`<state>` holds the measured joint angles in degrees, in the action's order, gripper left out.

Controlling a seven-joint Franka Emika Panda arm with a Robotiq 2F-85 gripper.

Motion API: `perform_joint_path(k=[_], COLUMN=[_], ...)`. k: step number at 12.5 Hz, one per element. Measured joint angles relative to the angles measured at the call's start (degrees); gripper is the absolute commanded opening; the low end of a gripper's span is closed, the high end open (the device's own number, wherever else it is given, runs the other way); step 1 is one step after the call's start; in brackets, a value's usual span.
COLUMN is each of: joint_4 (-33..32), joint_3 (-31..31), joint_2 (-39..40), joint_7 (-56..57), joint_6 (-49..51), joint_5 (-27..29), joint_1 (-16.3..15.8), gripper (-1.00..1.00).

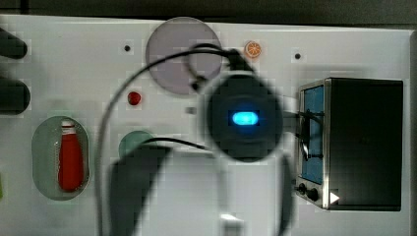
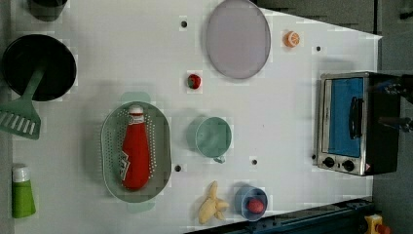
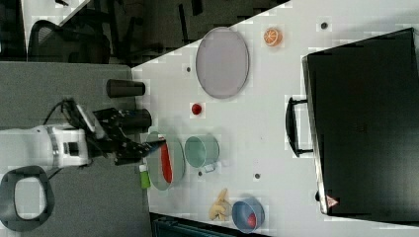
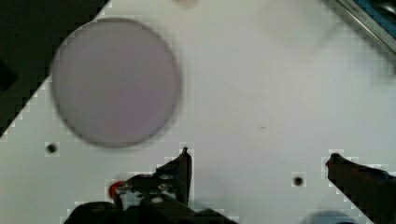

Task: Pick Ketchup from the table and place it in strainer.

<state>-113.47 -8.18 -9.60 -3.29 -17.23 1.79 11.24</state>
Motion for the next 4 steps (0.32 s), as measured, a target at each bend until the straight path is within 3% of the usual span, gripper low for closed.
perform_joint_path(k=[4], joint_4=[1.5], joint_3=[3.0], joint_2=[0.5], joint_7=[0.0], joint_6=[3.4], joint_5=[-0.2], joint_1=[1.9], gripper=[1.00])
